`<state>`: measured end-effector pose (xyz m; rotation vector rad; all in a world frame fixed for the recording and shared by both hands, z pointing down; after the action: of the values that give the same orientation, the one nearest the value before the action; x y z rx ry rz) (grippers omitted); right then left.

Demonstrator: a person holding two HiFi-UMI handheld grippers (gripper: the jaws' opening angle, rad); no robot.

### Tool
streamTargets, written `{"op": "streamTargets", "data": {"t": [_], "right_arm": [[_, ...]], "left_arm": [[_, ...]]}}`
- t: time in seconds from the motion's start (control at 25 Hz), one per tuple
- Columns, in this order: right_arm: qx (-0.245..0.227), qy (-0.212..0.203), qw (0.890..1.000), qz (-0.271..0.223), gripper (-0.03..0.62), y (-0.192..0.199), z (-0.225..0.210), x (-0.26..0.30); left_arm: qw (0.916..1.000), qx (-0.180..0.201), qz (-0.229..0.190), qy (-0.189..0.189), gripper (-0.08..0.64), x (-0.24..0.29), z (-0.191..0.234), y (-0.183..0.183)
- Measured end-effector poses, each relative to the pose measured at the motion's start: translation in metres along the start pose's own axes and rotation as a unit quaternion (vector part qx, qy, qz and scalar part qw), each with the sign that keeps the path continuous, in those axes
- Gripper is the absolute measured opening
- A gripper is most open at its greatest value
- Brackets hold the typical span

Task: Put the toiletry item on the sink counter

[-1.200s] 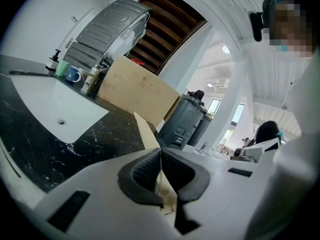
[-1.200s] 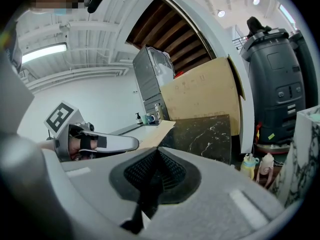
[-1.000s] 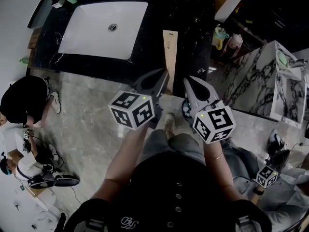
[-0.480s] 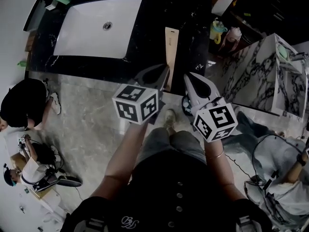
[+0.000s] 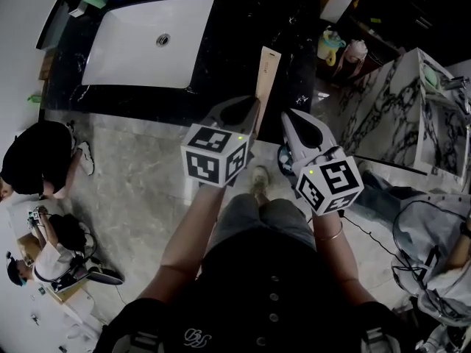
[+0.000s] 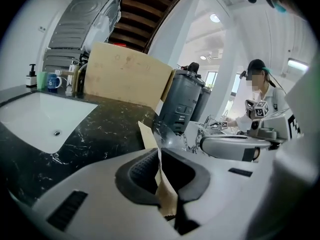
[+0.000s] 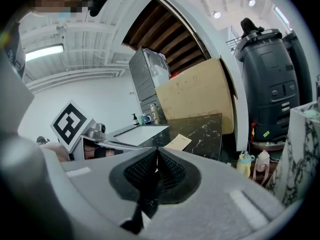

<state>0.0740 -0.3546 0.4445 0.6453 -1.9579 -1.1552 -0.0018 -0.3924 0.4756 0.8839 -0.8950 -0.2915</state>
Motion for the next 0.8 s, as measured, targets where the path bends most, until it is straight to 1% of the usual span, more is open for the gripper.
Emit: {"op": "streamTargets", "data": {"t": [0.16, 0.36, 0.64, 0.8], "right_arm": [[-0.001, 0.002, 1.0, -0.002, 0.005, -0.002, -0.001, -0.001], [-0.002, 0.0, 1.0, -0.003, 0.005, -0.003, 0.0, -0.003], [-0.015, 0.001, 1.0, -0.006, 0.005, -0.008, 0.004, -0.01], [-0.025, 0.002, 1.0, -0.018, 0.005, -0.019, 0.007, -0.016]], "left_arm": [[0.9999, 0.006, -0.004, -0.008, 0.014, -0.002, 0.002, 0.0], [0.9998, 0.0, -0.019, -0.009, 0.015, -0.006, 0.003, -0.003], [0.9976, -0.005, -0.069, -0.001, 0.015, -0.026, -0.002, -0.017], [0.9952, -0.007, -0.098, 0.008, 0.014, -0.042, -0.006, -0.025]]}}
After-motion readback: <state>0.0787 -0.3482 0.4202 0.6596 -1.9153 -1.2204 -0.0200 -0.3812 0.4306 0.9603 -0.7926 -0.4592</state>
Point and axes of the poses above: the fingertips, and each gripper's own axes: x forward along the fingers, z to its left, y out of its underside, the point moved 2 cm from there along -x, backward along the fingers, and after that the axes turned 4 degrees about z, right-handed, at the moved point
